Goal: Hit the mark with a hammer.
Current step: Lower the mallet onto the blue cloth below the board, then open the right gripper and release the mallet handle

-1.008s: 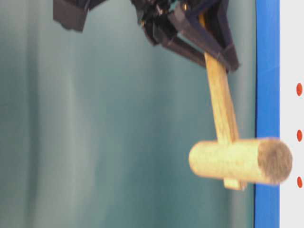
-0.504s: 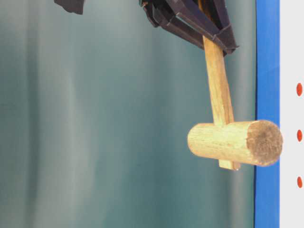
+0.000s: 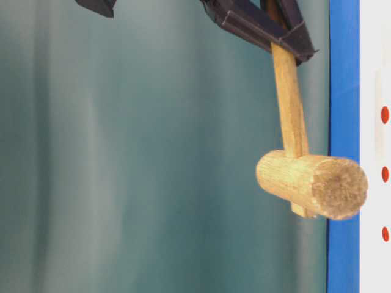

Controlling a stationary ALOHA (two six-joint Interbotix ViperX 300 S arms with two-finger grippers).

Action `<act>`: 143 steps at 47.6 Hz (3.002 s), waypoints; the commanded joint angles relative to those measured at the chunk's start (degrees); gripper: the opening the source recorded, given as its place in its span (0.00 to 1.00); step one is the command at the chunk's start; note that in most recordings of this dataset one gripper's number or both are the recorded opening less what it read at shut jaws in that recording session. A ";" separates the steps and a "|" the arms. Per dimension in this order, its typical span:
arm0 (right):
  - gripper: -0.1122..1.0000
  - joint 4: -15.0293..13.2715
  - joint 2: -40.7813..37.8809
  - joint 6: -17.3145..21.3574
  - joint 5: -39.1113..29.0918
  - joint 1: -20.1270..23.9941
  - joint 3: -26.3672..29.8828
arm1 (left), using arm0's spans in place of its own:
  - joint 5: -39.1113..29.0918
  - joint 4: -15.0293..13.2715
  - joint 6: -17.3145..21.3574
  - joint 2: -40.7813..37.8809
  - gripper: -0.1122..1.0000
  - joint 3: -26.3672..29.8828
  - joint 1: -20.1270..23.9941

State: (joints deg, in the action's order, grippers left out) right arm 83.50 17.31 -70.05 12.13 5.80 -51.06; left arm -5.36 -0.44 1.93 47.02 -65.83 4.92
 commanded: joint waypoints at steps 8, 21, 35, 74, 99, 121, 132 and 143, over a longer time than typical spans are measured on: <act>0.17 4.31 -0.70 0.09 3.43 8.26 2.55 | 0.53 -0.18 0.26 0.97 0.89 0.09 0.97; 0.17 13.54 -7.03 0.09 14.77 20.30 7.21 | 0.62 -0.18 0.26 1.32 0.88 -0.18 0.88; 0.17 14.68 -15.21 -0.09 15.73 22.50 13.97 | 0.62 -0.18 0.26 1.32 0.89 -0.35 0.97; 0.17 11.87 -28.56 -0.62 5.98 15.47 24.08 | 0.62 -0.26 0.26 2.64 0.88 -0.79 0.97; 0.17 11.43 -34.37 -0.09 2.29 13.97 25.05 | 1.14 -0.26 0.26 2.81 0.88 -0.79 0.97; 0.27 13.89 -34.37 0.00 1.41 14.24 24.87 | 1.41 -0.26 0.26 2.81 0.88 -0.79 0.97; 0.89 13.80 -32.87 -0.18 3.87 14.33 24.26 | 1.41 -0.26 0.18 2.90 0.88 -0.79 0.97; 0.83 13.36 -24.43 -1.32 4.83 14.41 21.45 | 1.32 -0.18 0.26 2.90 0.88 -0.79 0.97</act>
State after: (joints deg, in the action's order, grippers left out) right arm 97.21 -11.69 -71.10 16.44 20.04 -29.44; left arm -4.39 -0.62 2.11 50.01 -67.15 5.71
